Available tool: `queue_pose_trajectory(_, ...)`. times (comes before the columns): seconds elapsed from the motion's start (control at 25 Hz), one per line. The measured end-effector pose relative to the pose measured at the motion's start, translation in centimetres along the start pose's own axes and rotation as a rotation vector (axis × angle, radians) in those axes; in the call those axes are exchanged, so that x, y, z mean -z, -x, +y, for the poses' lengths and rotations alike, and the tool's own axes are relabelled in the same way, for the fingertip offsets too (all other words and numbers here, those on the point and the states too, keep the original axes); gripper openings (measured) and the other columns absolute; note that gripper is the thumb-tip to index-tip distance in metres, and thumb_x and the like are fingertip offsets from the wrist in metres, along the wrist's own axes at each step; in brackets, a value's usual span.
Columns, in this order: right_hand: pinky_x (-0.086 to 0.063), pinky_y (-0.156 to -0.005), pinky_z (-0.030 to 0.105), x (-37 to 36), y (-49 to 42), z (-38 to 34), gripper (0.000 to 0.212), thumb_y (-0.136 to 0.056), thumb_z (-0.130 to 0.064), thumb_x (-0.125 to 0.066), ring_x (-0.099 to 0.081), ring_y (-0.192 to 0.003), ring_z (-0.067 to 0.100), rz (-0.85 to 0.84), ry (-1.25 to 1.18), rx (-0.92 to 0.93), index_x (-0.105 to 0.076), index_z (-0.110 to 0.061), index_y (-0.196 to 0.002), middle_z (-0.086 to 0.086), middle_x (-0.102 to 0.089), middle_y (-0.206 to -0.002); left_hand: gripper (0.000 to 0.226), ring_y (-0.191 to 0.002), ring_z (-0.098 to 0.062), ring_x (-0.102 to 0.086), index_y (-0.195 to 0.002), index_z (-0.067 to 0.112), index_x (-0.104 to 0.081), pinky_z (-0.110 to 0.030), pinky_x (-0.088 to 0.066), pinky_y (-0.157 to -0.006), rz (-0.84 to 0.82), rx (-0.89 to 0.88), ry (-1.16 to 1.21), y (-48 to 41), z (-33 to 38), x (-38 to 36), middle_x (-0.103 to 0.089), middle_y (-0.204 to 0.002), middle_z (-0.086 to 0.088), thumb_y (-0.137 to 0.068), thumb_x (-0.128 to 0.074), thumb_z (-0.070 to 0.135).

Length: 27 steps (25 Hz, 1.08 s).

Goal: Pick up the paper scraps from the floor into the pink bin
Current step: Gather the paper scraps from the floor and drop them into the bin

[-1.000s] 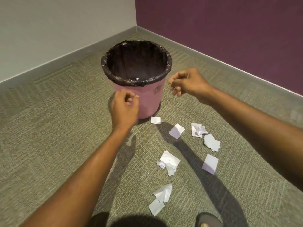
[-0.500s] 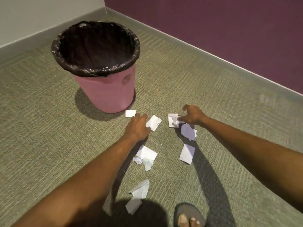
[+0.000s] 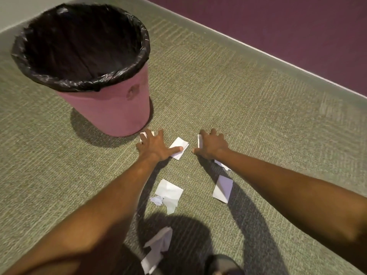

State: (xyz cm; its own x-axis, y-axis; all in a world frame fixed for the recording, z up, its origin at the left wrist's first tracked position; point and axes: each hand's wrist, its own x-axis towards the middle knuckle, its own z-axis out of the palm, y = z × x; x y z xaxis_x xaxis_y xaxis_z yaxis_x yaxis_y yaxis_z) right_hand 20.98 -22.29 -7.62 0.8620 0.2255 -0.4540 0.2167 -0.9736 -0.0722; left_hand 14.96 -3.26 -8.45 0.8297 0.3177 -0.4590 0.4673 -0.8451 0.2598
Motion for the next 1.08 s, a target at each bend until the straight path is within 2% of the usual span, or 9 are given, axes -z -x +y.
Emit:
queue_pose_trajectory(0.12,-0.049,-0.091,0.054,-0.9,0.6,-1.1,0.055,-0.088,-0.035,-0.065,-0.041,-0.123,0.042,0.087,0.010,0.095,-0.042,-0.015,-0.134,0.020,-0.039,-0.137,0.103,-0.145,-0.045,-0.009,-0.144,0.022,-0.030,-0.062,-0.020,-0.112,0.015,-0.045,-0.104,0.2,-0.2,-0.5,-0.008,-0.158,-0.026,-0.066,-0.062,0.081)
queue_pose_trajectory(0.24,-0.052,-0.084,0.048,-1.3,1.2,-1.5,0.045,-0.087,-0.015,-0.066,-0.046,-0.117,0.038,0.163,0.032,0.183,-0.050,-0.009,-0.129,0.018,-0.044,-0.130,0.087,-0.140,-0.044,-0.022,-0.141,0.018,-0.037,-0.056,-0.030,-0.110,0.089,-0.122,-0.174,0.7,0.1,-1.3,-0.023,-0.153,-0.027,-0.075,-0.065,0.068)
queue_pose_trajectory(0.36,-0.054,-0.080,0.044,-1.5,1.2,-1.4,0.042,-0.085,-0.008,-0.066,-0.050,-0.111,0.035,0.184,0.049,0.241,-0.052,-0.007,-0.125,0.017,-0.048,-0.127,0.063,-0.128,-0.037,-0.040,-0.133,0.016,-0.048,-0.047,-0.043,-0.098,0.149,-0.211,-0.180,1.5,1.1,-1.8,-0.044,-0.138,-0.019,-0.084,-0.068,0.049)
queue_pose_trajectory(0.48,-0.057,-0.081,0.042,-1.5,1.1,-1.0,0.039,-0.084,-0.006,-0.068,-0.054,-0.106,0.033,0.182,-0.012,0.228,-0.055,-0.008,-0.121,0.016,-0.045,-0.128,0.048,-0.117,-0.033,-0.049,-0.126,0.011,-0.053,-0.043,-0.049,-0.088,0.189,-0.225,-0.122,1.7,2.0,-1.6,-0.052,-0.127,-0.014,-0.086,-0.073,0.027)
queue_pose_trajectory(0.6,-0.059,-0.078,0.040,-1.1,0.9,-0.8,0.028,-0.085,-0.006,-0.069,-0.059,-0.093,0.030,0.134,-0.139,0.181,-0.061,-0.009,-0.112,0.015,-0.044,-0.123,0.019,-0.097,-0.028,-0.058,-0.103,0.007,-0.063,-0.036,-0.050,-0.075,0.271,-0.244,-0.040,1.5,1.9,-1.5,-0.059,-0.113,-0.010,-0.085,-0.067,0.000)
queue_pose_trajectory(0.76,-0.060,-0.074,0.045,-1.3,1.1,-1.0,0.021,-0.080,0.003,-0.069,-0.063,-0.086,0.028,0.044,-0.284,0.165,-0.063,-0.009,-0.097,0.012,-0.058,-0.109,0.010,-0.080,-0.021,-0.058,-0.088,0.008,-0.066,-0.029,-0.046,-0.065,0.254,-0.213,0.050,1.3,1.6,-1.7,-0.064,-0.104,-0.010,-0.085,-0.068,-0.002)
queue_pose_trajectory(0.88,-0.058,-0.066,0.036,-1.0,1.7,-1.2,0.017,-0.079,0.004,-0.070,-0.061,-0.080,0.023,-0.023,-0.358,0.166,-0.063,-0.006,-0.090,0.007,-0.064,-0.093,0.023,-0.099,-0.027,-0.057,-0.103,0.006,-0.069,-0.036,-0.057,-0.079,0.225,-0.192,0.101,0.6,1.2,-1.5,-0.050,-0.124,-0.012,-0.081,-0.076,0.005)
queue_pose_trajectory(0.96,-0.049,-0.056,0.027,-0.6,2.1,-1.2,0.018,-0.079,0.005,-0.069,-0.057,-0.076,0.020,-0.025,-0.333,0.196,-0.061,-0.010,-0.086,0.005,-0.061,-0.087,0.030,-0.110,-0.031,-0.052,-0.110,0.010,-0.068,-0.040,-0.056,-0.084,0.186,-0.153,0.074,0.3,1.2,-1.3,-0.043,-0.130,-0.013,-0.081,-0.077,0.009)
queue_pose_trajectory(1.08,-0.039,-0.051,0.025,-0.5,2.6,-1.1,0.020,-0.081,0.005,-0.063,-0.054,-0.072,0.019,-0.009,-0.299,0.218,-0.058,-0.014,-0.084,0.002,-0.059,-0.083,0.025,-0.117,-0.032,-0.046,-0.108,0.010,-0.067,-0.039,-0.051,-0.087,0.184,-0.151,0.011,0.5,1.4,-1.3,-0.045,-0.129,-0.013,-0.083,-0.074,0.009)
